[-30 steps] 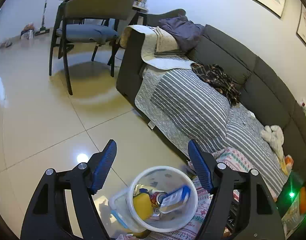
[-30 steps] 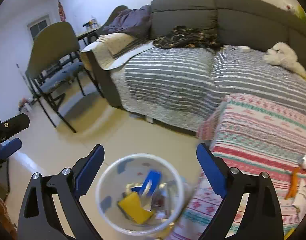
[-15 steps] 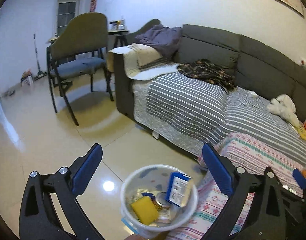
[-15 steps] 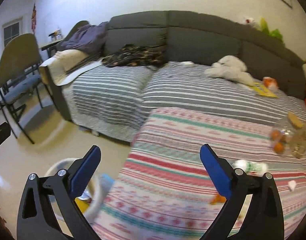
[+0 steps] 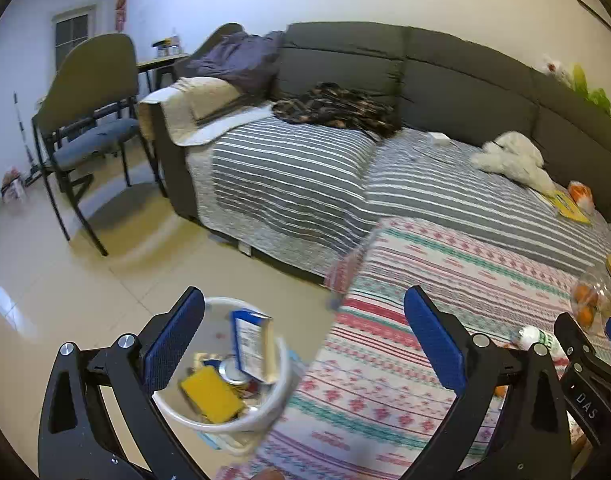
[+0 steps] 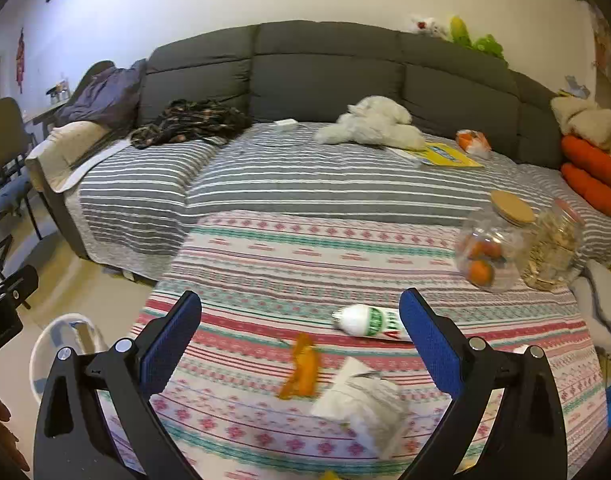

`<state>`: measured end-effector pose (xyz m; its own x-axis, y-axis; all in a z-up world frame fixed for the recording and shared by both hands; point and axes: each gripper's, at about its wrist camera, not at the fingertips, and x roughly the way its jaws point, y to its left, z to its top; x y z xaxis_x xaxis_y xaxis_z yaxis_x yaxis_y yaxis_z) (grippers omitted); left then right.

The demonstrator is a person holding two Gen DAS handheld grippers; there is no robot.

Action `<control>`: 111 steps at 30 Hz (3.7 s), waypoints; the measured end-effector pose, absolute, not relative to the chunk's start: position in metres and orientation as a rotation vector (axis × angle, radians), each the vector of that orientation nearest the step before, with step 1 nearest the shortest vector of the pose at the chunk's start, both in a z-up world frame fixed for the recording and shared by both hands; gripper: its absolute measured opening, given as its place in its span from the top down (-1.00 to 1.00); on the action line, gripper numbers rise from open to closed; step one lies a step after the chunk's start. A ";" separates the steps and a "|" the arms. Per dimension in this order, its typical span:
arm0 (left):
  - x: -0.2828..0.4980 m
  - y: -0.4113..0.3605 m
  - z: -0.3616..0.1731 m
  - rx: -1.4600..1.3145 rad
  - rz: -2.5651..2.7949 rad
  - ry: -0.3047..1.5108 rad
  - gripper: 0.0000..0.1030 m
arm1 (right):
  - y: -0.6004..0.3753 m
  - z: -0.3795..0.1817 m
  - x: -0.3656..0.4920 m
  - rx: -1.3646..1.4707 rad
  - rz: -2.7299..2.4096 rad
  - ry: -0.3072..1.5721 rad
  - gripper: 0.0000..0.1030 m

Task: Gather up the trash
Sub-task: 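Move both tools back over the table toward the remaining trash, then grasp the orange peel with the left tool while the right tool grasps the crumpled tissue, then carry the orange peel and tissue to the white bin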

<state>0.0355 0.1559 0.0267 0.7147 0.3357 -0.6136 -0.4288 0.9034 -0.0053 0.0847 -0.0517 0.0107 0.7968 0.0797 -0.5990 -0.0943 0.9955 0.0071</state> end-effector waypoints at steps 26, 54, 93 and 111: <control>0.121 0.012 -0.062 -0.073 0.120 0.963 -0.86 | -0.222 -0.045 0.093 0.019 -0.108 0.873 -0.87; 0.138 -0.008 -0.066 -0.161 -0.039 0.990 0.59 | -0.343 -0.081 0.119 0.395 -0.111 1.106 -0.87; 0.104 0.037 -0.015 -0.225 -0.052 0.843 0.59 | -0.244 0.002 0.106 0.299 0.070 0.729 0.60; 0.062 0.156 0.007 -0.282 0.137 0.799 0.59 | -0.119 0.010 0.093 0.246 0.297 0.692 0.60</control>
